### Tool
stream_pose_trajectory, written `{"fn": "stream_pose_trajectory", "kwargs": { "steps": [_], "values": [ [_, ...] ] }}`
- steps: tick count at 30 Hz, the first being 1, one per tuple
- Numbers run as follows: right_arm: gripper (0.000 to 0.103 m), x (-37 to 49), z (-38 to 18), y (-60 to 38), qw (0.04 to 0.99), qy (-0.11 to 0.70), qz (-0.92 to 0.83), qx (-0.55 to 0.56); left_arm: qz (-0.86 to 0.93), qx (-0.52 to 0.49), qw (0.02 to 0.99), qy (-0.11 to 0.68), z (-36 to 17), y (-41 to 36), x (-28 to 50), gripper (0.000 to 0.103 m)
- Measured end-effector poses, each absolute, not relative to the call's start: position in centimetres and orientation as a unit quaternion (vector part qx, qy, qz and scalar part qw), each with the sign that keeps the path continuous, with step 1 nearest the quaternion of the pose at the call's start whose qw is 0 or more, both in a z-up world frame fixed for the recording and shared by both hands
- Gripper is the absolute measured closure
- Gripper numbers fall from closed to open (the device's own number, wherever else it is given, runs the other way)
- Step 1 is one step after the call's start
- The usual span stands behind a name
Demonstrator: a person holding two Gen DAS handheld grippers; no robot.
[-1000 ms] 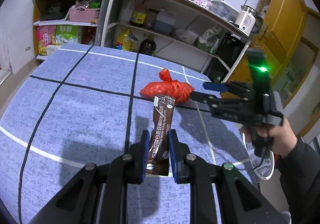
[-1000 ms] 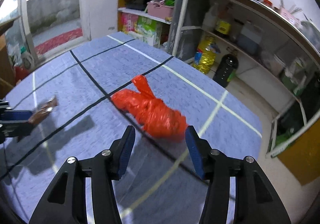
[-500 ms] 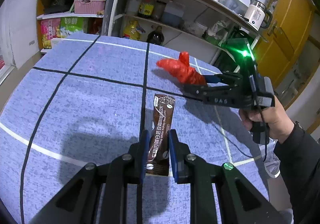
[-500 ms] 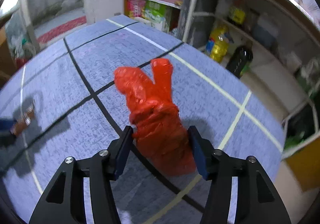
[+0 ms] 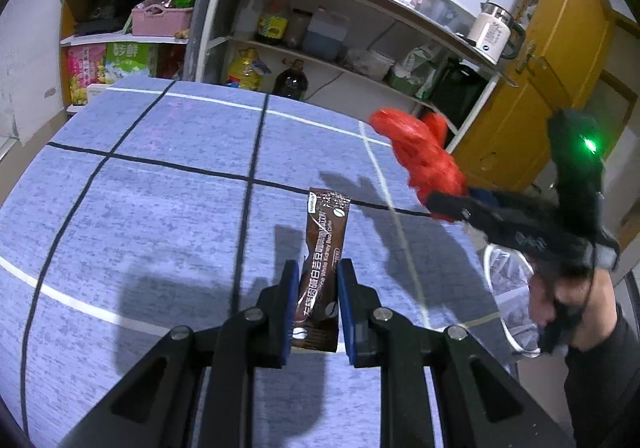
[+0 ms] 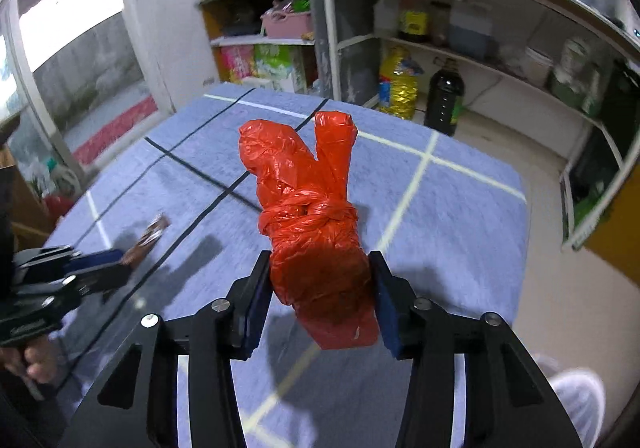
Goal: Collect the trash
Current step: 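Carry the packet and red plastic bag over the bin and open both grippers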
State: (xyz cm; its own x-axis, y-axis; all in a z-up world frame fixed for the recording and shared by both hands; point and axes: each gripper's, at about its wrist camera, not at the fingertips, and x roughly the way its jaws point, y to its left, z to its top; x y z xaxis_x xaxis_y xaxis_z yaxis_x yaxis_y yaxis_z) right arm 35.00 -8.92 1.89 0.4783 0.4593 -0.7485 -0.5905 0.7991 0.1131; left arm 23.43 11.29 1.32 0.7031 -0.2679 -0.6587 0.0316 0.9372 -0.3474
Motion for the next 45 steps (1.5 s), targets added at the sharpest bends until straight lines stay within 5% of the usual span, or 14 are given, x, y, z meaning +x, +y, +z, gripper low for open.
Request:
{"fn": "stream_pose_trajectory", "kwargs": {
  "steps": [19,45],
  "values": [
    [0.055,22.4,3.1,-23.8,0.903,0.386,0.189,0.019,-0.188,-0.104,0.911,0.352,3.5,-0.5,20.9,0.082],
    [0.055,22.3,-0.3,-37.3,0.908,0.411,0.057,0.065,-0.285,-0.046,0.869,0.401,1.3,-18.6,25.7,0.082]
  ]
}}
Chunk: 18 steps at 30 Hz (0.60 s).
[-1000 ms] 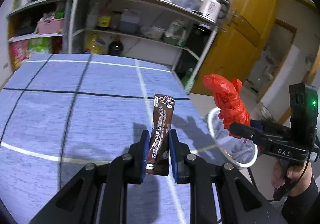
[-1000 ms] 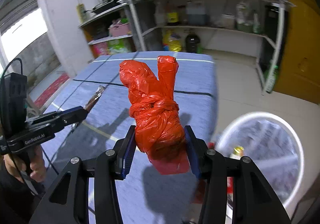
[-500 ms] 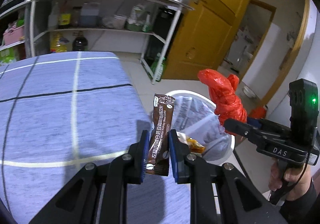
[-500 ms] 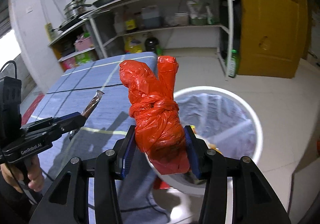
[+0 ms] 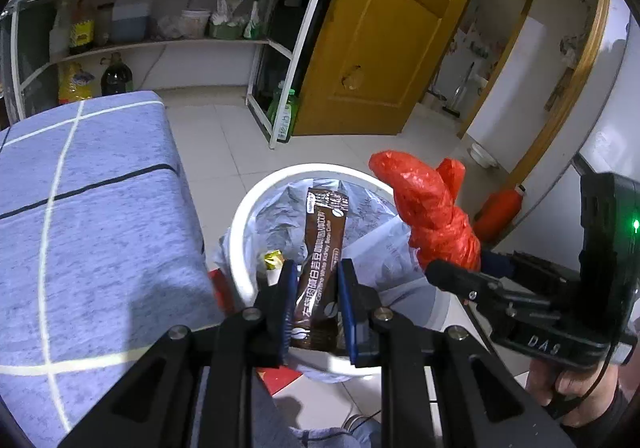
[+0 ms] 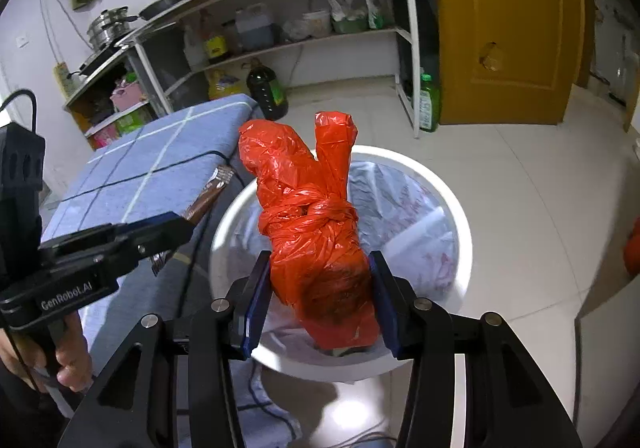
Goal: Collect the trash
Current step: 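Carry the packet and red plastic bag over the bin and open both grippers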
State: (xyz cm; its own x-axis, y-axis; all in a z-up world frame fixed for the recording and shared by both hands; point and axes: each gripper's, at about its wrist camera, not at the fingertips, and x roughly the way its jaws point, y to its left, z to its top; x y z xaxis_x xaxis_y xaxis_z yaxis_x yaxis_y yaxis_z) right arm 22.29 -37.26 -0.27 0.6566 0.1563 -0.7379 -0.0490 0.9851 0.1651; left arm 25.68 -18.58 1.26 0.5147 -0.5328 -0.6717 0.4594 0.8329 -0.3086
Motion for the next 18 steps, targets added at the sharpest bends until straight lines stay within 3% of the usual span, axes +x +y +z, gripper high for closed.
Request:
{"fn": "stream_pose_trajectory", "kwargs": {
  "steps": [18],
  "values": [
    [0.053,24.1,-2.9,-38.7,0.895,0.440,0.035,0.070,-0.271,-0.051,0.856,0.437,-1.6,-20.6,27.9,0.079]
  ]
}}
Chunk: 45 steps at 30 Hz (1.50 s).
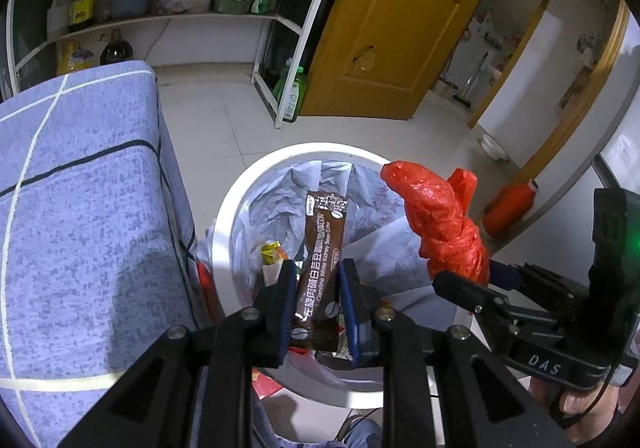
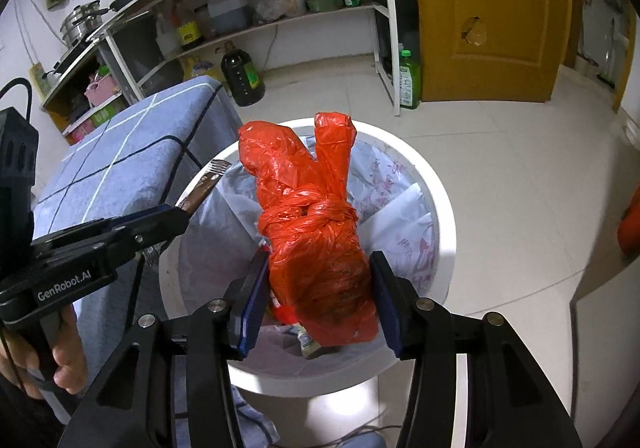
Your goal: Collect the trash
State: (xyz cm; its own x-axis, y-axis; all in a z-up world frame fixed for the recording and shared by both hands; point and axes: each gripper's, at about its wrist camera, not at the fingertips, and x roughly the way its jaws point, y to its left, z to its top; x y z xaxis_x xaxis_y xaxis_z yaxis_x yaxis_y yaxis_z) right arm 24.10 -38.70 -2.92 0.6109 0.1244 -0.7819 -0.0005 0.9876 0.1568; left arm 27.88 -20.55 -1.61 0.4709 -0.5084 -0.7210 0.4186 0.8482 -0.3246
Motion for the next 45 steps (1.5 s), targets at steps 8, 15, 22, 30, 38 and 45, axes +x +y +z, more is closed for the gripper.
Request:
{"fn": "stream_pose_trajectory", "kwargs": {
  "steps": [8,15,22,30,38,45],
  "values": [
    [0.052,23.9,-2.8,-38.7,0.897,0.435,0.029,0.071,-0.272,-0.059,0.856,0.436,-1.6,-20.1,28.2,0.076],
    [0.051,23.4,-2.3,-38.3,0.902,0.425,0.036,0.069,-0.273,-0.063,0.861,0.424,-0.8,-19.6,27.2,0.071],
    [0.051,21.8,-0.8,-37.3,0.912,0.403,0.040,0.062,-0.274,-0.057,0.870,0.405,0.7,-18.8,25.8,0.071],
    [0.051,19.1,0.7,-36.5,0.923,0.377,0.040,0.068,-0.275,-0.052,0.883,0.377,2.6,-17.1,23.1,0.071],
    [0.051,15.4,1.4,-34.8,0.931,0.355,0.042,0.071,-0.272,-0.040,0.896,0.350,4.4,-14.9,18.8,0.071],
    [0.051,11.7,2.3,-32.7,0.942,0.330,0.038,0.053,-0.263,-0.033,0.907,0.328,4.9,-12.8,14.9,0.067]
  ]
}}
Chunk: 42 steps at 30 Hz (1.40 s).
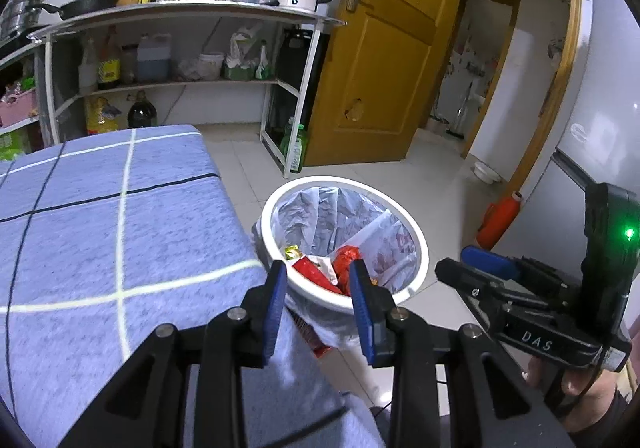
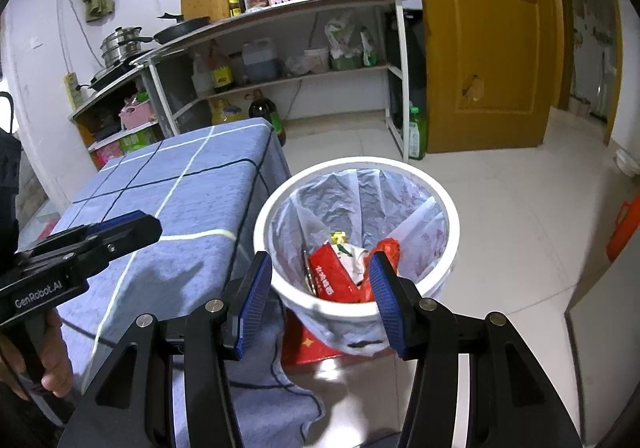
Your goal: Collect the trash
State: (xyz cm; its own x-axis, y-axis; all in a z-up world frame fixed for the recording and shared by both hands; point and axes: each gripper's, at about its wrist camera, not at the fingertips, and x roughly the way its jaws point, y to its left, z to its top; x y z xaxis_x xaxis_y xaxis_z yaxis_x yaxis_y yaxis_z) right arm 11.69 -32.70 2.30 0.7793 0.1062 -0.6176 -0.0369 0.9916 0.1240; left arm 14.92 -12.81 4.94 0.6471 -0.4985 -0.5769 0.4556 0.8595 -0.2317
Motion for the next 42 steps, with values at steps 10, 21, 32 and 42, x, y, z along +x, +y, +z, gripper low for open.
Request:
{"fn": "stream_pose_trajectory", "kwargs": {
  "steps": [10,21,32,42],
  "values": [
    [0.051,5.9,1.1,-30.0,0.945,0.326,0.017,0.022,-0.250,-0.023,0.914,0.317,3.5,-10.6,10.0,0.060],
    [0.051,1.6,0.0,-29.7,0.945,0.324,-0.008,0.034,-0.246,0.002,0.916,0.316,2.0,-9.9,6.2,0.058],
    [0.051,0.7,0.0,-28.9,0.945,0.325,-0.004,0.028,-0.244,0.005,0.918,0.313,1.7,-9.3,4.7,0.057],
    [0.051,0.0,0.6,-28.4,0.948,0.316,-0.003,0.020,-0.232,-0.002,0.922,0.309,1.9,-8.5,4.1,0.056]
  ]
}}
